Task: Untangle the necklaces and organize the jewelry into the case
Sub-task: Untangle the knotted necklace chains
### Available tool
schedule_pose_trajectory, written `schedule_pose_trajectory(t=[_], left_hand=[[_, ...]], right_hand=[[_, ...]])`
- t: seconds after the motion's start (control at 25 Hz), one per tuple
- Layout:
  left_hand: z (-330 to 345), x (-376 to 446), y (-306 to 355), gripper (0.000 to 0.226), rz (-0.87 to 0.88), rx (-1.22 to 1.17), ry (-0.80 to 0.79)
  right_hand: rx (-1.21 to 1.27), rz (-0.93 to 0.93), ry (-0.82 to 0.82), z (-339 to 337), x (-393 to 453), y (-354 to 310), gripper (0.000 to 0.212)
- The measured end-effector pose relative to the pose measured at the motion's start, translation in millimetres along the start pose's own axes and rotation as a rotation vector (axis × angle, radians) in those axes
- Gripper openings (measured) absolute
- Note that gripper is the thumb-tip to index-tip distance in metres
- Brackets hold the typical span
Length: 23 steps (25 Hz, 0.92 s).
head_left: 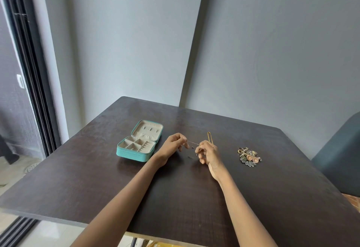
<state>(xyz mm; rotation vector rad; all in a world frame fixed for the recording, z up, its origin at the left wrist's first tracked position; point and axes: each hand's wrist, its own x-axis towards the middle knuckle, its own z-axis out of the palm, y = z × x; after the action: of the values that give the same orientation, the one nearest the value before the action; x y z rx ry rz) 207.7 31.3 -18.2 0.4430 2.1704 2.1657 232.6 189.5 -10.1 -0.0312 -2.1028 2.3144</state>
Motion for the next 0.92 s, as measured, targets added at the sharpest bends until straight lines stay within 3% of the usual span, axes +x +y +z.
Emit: schedule_pose_trajectory(t=[0.36, 0.76, 0.92], left_hand=[[0.5, 3.3, -3.6, 0.027, -0.069, -0.075, 0.040], [-3.5, 2.6, -5.3, 0.024, -0.031, -0.072, 0.140], [-8.2, 1.4, -4.3, 0.031, -0.090, -0.411, 0.177]], right_hand=[[-0.034, 0.017, -0.017, -1.5, 1.1, 1.0, 0.019], [-0.023, -0.002, 0.098, 2.2, 5.2, 4.9, 0.024], [-0.061, 0.014, 0.071, 2.1, 3.0, 3.7, 0.024]])
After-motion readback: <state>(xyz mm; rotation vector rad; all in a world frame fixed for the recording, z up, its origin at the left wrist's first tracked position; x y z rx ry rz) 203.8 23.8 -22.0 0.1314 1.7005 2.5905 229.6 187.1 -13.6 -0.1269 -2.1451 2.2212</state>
